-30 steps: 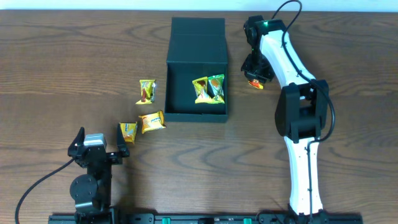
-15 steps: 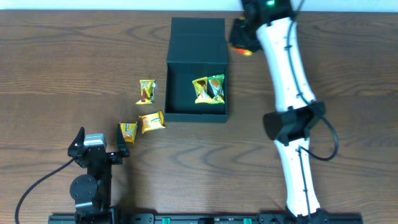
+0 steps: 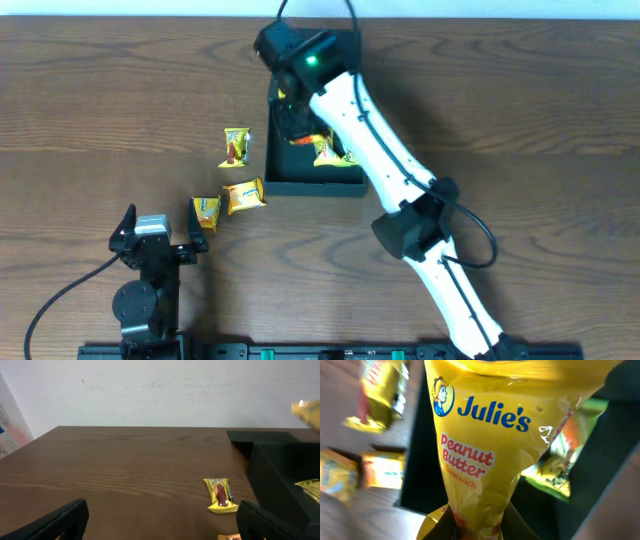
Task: Pack container
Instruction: 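Carry the Julie's packet over the box and lower it in, then release the Julie's packet inside the box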
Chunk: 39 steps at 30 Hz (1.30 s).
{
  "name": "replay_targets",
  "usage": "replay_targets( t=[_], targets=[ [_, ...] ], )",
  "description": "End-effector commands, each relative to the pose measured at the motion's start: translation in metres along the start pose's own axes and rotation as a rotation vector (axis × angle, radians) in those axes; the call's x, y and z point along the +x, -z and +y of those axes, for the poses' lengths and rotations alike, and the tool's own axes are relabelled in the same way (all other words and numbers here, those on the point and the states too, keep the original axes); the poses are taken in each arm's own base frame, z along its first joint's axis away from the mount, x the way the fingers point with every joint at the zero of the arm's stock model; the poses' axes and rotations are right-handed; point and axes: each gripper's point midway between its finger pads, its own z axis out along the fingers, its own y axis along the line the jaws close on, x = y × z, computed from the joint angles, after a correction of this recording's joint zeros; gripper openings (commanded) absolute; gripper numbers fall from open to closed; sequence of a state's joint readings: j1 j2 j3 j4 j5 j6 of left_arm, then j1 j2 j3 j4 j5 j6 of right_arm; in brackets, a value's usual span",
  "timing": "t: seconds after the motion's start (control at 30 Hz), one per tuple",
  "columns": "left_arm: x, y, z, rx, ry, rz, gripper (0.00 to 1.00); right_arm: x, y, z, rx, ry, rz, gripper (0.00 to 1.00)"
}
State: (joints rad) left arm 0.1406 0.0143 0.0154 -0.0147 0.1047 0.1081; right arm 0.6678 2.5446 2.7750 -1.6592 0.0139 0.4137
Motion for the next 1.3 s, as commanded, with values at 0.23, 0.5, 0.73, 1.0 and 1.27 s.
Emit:
replay_targets(
  t=[0.23,0.5,0.73,1.0,1.27],
  targets=[
    [0.017,0.000,-0.003,0.018,0.007,0.058,0.95,0.024,-0.050,0.008,0.006,-0.045,0.133,0.02],
    [0.017,0.000,-0.003,0.018,0.007,0.058,0.95,0.028,-0.075,0.010,0.003,-0.137,0.159,0.02],
    [0.017,0.000,-0.003,0.018,0.007,0.058,0.95,0.016,-0.087,-0.006,0.086,-0.201,0.094,0.02],
    [0.017,0.000,-0.003,0.018,0.007,0.058,0.95,0.024,-0.102,-0.027,0.131,-0.233,0.134,0.02],
    [0.017,0.000,-0.003,0.018,0.007,0.058,0.96,0.026,-0.112,-0.029,0.132,-0.236,0.142,0.63]
  ],
)
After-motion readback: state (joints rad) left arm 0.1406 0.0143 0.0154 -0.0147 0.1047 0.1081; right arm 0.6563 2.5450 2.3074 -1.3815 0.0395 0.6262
